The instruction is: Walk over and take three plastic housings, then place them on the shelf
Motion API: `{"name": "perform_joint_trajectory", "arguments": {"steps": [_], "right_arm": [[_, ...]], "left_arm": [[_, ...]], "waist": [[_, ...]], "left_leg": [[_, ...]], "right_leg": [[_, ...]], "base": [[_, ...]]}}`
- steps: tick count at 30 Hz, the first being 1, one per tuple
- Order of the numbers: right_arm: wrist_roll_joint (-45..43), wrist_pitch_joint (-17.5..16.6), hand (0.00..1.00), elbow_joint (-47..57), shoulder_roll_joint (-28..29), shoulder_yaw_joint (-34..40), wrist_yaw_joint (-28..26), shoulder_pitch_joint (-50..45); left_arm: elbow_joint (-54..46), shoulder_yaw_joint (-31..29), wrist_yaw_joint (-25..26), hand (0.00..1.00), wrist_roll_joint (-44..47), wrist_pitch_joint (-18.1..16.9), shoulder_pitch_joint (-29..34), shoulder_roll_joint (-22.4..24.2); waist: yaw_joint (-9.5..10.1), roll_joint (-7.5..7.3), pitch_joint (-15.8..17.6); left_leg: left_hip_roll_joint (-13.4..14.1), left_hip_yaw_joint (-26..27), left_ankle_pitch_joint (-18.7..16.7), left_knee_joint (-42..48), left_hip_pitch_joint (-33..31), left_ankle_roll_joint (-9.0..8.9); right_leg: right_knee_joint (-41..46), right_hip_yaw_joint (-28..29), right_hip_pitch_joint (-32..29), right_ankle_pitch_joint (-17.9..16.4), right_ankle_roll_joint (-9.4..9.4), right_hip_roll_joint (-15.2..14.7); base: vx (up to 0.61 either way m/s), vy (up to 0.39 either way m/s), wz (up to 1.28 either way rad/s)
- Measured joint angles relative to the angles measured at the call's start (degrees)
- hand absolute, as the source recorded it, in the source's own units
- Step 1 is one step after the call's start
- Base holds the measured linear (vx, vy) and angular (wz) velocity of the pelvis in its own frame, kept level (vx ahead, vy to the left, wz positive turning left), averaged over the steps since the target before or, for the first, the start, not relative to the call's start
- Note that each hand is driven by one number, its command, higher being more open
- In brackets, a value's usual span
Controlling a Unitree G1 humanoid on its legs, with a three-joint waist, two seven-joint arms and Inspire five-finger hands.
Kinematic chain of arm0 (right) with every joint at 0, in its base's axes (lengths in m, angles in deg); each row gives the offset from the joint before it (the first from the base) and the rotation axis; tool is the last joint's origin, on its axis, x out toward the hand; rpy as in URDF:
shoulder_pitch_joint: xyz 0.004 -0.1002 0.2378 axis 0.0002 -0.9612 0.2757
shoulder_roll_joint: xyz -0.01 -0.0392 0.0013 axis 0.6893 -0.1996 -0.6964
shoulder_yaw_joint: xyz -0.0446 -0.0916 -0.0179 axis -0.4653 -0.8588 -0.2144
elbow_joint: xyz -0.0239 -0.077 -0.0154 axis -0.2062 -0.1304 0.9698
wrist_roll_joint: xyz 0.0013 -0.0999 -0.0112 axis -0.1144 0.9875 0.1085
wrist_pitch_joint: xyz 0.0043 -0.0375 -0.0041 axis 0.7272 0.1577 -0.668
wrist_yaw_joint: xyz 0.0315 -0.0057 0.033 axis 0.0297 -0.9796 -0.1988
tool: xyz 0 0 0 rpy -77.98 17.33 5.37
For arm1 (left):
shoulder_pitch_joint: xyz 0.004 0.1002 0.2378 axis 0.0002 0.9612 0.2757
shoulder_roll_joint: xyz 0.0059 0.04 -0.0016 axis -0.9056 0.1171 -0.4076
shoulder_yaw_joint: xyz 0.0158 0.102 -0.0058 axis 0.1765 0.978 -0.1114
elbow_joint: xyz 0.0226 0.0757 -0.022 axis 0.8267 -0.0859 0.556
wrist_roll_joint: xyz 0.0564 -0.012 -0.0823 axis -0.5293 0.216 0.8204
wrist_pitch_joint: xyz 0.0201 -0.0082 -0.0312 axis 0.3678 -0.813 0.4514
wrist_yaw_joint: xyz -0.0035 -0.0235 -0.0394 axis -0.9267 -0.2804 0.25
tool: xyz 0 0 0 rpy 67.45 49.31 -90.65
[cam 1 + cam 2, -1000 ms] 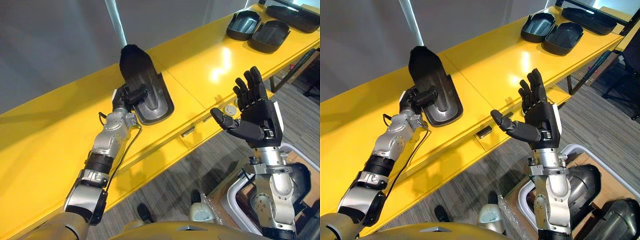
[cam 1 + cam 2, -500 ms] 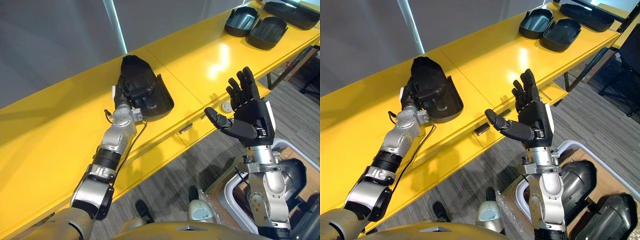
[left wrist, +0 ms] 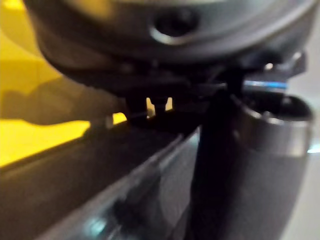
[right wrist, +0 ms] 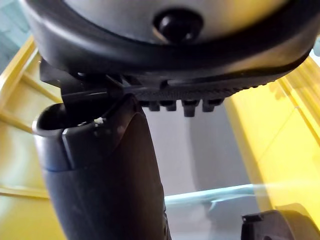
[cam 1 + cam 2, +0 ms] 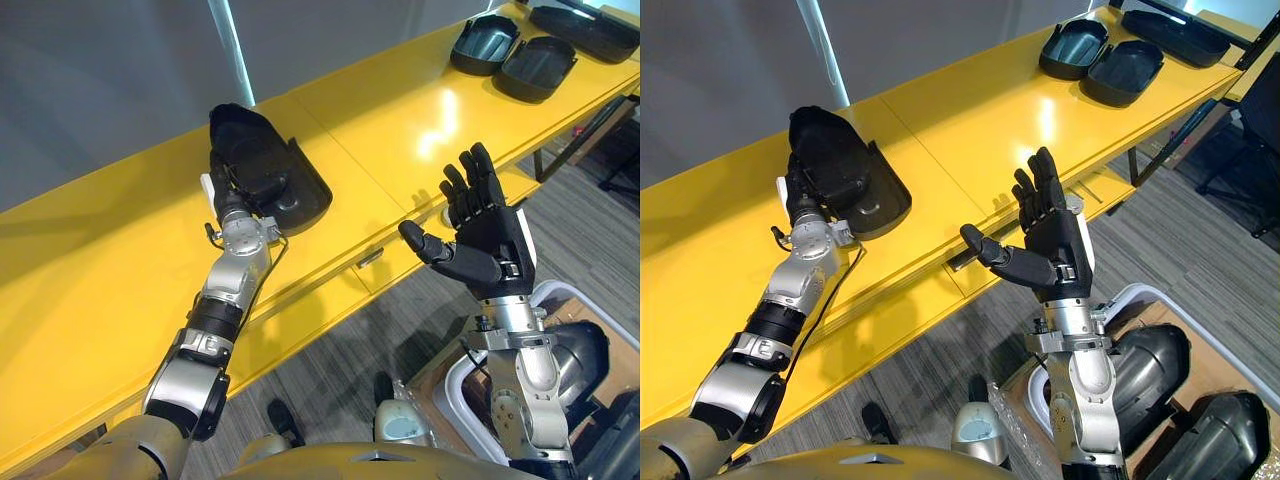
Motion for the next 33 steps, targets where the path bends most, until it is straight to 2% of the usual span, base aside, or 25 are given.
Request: {"name": "perform_joint_trajectory", "arguments": {"steps": [4, 8, 19, 23, 30, 33], "right_arm": [[0.0, 0.1, 1.00, 0.0, 0.0, -0.2, 0.0, -0.7], [0.0, 1.2, 1.00, 0.0, 0.0, -0.5, -0.1, -0.8], [-0.1, 2.7, 1.00, 0.0, -0.1, -1.9, -0.3, -0.6], [-0.7, 3.4, 1.00, 0.0, -0.2, -1.9, -0.8, -0.4], [-2.6, 3.6, 1.00, 0.0, -0.3, -1.8, -1.6, -0.7], [-2.6, 3.6, 1.00, 0.0, -0.3, -1.9, -1.6, -0.8]], "left_arm": [[-1.5, -0.2, -0.5, 1.00, -1.0, 2.4, 0.2, -0.3], [-2.2, -0.2, -3.5, 1.00, -1.2, 3.8, 0.3, -1.2], [-4.2, 1.5, -11.0, 1.00, -3.7, 10.5, -0.7, -6.0], [-1.0, 2.6, -11.5, 1.00, -3.7, 12.2, -3.5, -7.8], [2.3, 2.6, -11.2, 1.00, -5.8, 12.5, -5.2, -9.8], [2.4, 2.6, -10.6, 1.00, -5.9, 13.0, -6.5, -10.5]], "waist": [[-0.02, 0.00, 0.0], [0.05, 0.00, 0.0], [0.01, 0.12, -0.1], [-0.23, 0.28, -0.2], [-1.40, 0.74, -0.5], [-1.26, 0.95, -0.6]], "left_leg": [[0.0, 0.0, 0.0, 0.0, 0.0, -0.02], [0.0, 0.0, 0.0, 0.0, 0.0, -0.02], [0.0, -0.2, 0.2, 0.0, 0.1, 0.03], [0.0, -0.1, 0.3, 0.0, 0.0, 0.05], [0.0, 0.2, 0.3, 0.0, -0.1, 0.05], [0.0, 0.0, 0.3, 0.0, -0.2, 0.05]], "right_leg": [[0.0, 0.0, 0.0, 0.0, -0.02, 0.0], [0.0, 0.0, 0.1, 0.0, -0.08, 0.0], [-0.1, -0.1, 0.2, 0.2, -0.26, 0.0], [-0.3, 0.0, 0.2, 0.4, -0.45, 0.0], [-1.0, 0.1, 0.2, 0.8, -0.51, 0.2], [-1.0, 0.0, 0.2, 0.8, -0.53, 0.2]], "base": [[0.00, 0.000, 0.00], [0.00, 0.000, 0.00], [0.00, 0.000, 0.00], [0.00, 0.000, 0.00], [0.00, 0.000, -0.02], [0.00, 0.000, 0.01]]}}
